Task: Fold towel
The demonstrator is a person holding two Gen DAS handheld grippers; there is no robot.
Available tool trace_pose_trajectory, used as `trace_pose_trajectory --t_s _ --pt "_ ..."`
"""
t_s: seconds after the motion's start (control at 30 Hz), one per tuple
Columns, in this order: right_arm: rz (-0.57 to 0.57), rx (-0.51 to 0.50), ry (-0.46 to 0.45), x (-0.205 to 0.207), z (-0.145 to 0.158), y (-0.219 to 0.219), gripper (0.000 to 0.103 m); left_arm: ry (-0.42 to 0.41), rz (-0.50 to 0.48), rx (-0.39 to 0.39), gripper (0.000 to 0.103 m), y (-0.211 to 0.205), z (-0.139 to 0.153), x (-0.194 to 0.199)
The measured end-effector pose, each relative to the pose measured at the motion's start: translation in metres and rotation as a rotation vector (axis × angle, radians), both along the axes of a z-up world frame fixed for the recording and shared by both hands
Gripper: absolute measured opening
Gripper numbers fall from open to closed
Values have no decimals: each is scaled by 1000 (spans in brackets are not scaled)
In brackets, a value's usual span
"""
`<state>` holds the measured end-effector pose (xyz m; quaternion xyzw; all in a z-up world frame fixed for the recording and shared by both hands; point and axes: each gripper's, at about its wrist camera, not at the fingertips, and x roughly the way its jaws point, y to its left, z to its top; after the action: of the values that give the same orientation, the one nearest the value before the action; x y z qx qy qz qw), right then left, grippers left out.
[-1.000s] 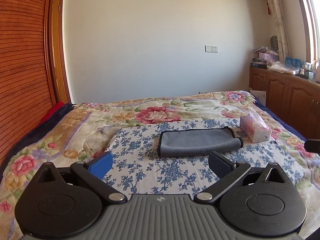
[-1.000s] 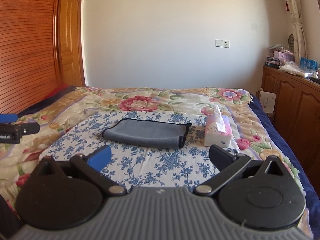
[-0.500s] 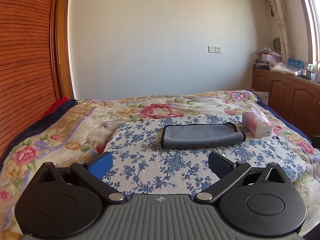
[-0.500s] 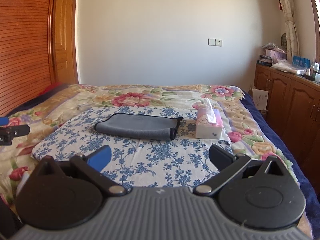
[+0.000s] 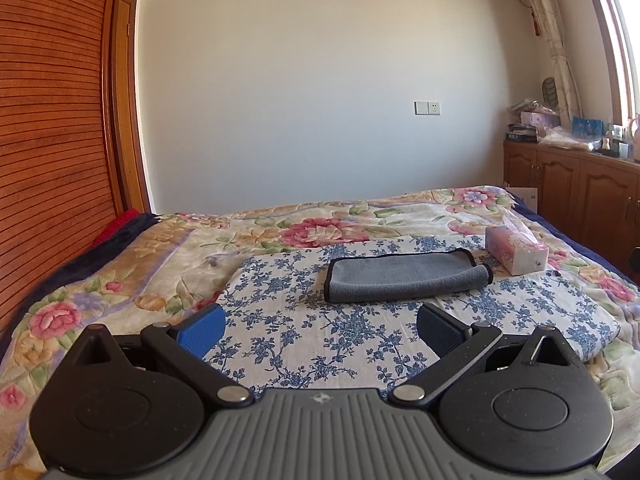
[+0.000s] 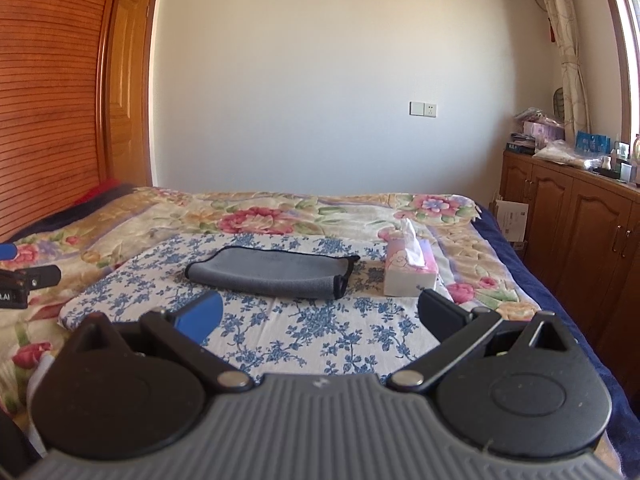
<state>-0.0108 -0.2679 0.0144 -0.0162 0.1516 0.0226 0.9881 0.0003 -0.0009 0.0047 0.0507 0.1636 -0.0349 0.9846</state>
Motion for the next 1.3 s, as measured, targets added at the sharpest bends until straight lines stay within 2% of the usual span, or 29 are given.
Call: trace_pose_trajectory --t_s 0.4,0.63,1.3 --pt "-31 14 -28 -2 -2 -3 103 -50 11 -11 103 4 3 -2" --pt "-42 9 -31 -3 -2 -2 103 -49 21 -35 103 7 3 -1" --pt "-50 15 -29 -2 -2 -3 103 -51 20 -34 103 7 2 -1"
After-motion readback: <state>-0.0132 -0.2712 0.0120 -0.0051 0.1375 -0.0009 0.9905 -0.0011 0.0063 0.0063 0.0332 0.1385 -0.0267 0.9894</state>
